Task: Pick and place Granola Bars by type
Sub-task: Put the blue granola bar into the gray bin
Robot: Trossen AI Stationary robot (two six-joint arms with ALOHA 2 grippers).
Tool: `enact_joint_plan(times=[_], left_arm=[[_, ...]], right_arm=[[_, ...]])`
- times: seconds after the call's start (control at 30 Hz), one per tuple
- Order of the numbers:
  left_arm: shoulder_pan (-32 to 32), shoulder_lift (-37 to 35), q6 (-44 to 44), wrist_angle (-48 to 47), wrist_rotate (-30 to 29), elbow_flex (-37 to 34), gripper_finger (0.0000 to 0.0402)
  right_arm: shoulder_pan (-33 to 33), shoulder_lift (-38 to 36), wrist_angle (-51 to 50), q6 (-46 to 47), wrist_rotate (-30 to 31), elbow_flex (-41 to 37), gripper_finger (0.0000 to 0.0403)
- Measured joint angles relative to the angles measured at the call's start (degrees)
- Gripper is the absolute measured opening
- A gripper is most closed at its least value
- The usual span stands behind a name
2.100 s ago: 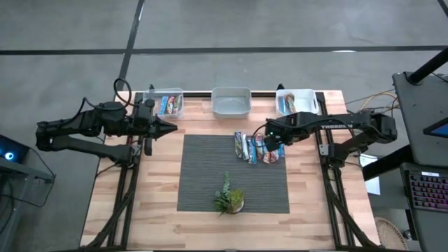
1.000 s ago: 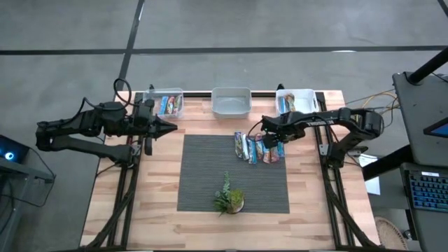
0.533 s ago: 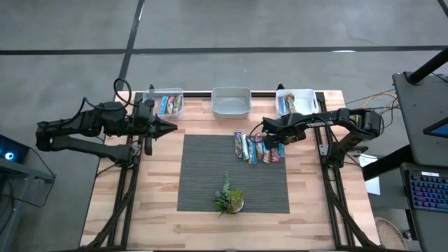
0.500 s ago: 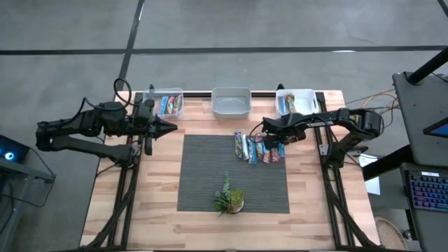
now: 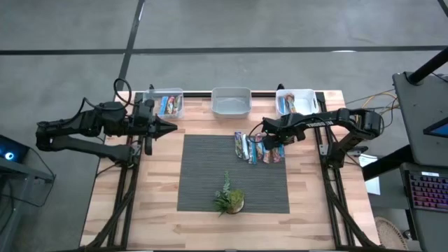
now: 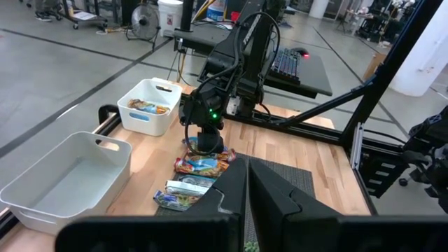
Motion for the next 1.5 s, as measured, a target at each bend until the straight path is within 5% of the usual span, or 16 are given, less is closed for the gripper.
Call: enact_joint_plan(times=[0.37, 0.73, 1.03, 1.5], left_arm=[[0.0, 0.02, -0.46, 0.0, -0.02, 0.0, 0.0], [0.0, 0.02, -0.92, 0.0, -0.02, 0.0, 0.0], [0.0, 0.01, -0.94, 0.0, -0.21, 0.0, 0.0], [0.0, 0.02, -1.13, 0.04, -0.24, 0.0, 0.0]], right_arm=[[-0.02, -1.87, -0.54, -2.67, 0.02, -0.11, 0.007], [-0.02, -12.15, -0.67, -2.5, -0.02, 2.25, 0.0059], [-0.28, -16.65, -0.01, -6.82, 0.04, 14.47, 0.0058], [-6.7, -5.23, -0.04, -19.36, -0.86, 37.4, 0.0059]])
